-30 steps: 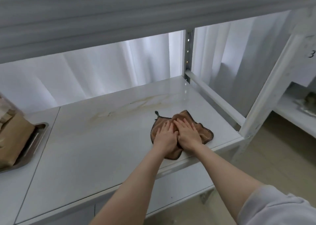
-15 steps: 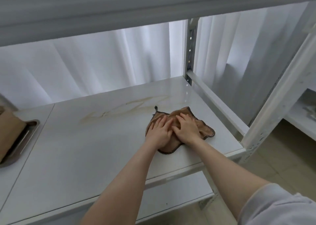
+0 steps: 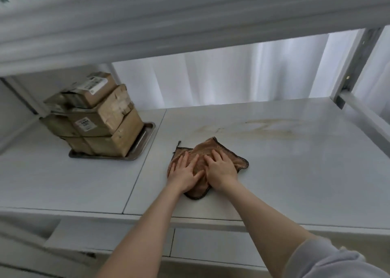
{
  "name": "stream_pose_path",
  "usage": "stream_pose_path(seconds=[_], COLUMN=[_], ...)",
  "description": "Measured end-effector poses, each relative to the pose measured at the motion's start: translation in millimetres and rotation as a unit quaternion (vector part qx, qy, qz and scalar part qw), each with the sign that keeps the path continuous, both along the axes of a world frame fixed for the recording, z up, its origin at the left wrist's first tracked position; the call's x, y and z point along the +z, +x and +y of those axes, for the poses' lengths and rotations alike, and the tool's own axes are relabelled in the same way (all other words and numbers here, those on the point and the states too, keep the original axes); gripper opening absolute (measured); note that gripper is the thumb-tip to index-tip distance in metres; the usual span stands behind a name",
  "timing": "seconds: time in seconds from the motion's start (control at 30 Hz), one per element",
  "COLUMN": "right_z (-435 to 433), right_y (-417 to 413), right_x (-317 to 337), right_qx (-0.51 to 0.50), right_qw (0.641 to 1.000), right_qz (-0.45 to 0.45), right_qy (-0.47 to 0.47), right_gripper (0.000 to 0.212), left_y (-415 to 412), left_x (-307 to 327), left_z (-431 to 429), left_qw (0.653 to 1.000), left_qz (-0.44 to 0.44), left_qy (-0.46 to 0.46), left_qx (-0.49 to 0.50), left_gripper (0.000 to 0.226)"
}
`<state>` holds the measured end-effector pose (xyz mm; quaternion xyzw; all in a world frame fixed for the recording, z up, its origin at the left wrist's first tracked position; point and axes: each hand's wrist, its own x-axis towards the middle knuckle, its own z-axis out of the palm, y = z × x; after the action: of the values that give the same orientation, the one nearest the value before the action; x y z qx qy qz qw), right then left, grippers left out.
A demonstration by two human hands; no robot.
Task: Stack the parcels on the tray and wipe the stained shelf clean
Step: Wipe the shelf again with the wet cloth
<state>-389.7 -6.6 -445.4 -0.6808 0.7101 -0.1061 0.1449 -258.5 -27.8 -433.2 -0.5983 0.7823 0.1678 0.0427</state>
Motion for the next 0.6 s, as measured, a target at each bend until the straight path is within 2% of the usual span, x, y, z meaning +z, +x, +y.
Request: stream_pose_path(seconds=[0.17, 0.33, 0.6], right_z=[-28.7, -59.6, -73.0], right_y=[80.2, 111.6, 37.3], right_x=[11.8, 18.5, 18.5], right_qx=[0.076, 0.113, -0.011], right_qw=[0.995, 0.990, 0.995], right_qz=[-0.018, -0.010, 0.016], right_qy=[0.056, 0.083, 0.094], right_gripper=[0.052, 0.052, 0.056], left_y=[85.1, 95.2, 30.2], left_x=[-6.0, -14.8, 7.4], left_z=[-16.4, -37.1, -83.9], left_qw=[0.997, 0.991, 1.000], left_qz=[-0.011, -0.018, -0.007], left_qy=[-0.027, -0.069, 0.015], left_qx=[0.076, 0.112, 0.017], left_gripper=[0.064, 0.058, 0.059])
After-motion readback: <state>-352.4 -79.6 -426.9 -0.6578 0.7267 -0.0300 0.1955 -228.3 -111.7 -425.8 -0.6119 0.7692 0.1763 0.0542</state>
